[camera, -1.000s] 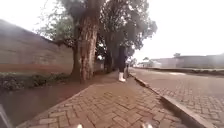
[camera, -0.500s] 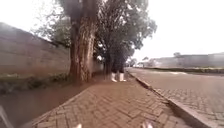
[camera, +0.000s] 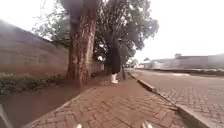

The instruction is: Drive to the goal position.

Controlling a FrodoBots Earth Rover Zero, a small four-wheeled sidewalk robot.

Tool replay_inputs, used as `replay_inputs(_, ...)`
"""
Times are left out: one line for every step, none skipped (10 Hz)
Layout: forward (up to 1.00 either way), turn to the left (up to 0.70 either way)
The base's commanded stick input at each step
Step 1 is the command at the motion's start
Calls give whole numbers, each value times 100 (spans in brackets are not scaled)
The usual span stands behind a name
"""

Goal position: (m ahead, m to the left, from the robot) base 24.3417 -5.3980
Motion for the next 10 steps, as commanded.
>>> replay_inputs(50, 9)
replay_inputs(50, 6)
replay_inputs(50, 5)
replay_inputs(50, 5)
replay_inputs(50, 12)
replay_inputs(50, 19)
replay_inputs(50, 12)
replay_inputs(50, 8)
replay_inputs(50, 18)
replay_inputs(50, 17)
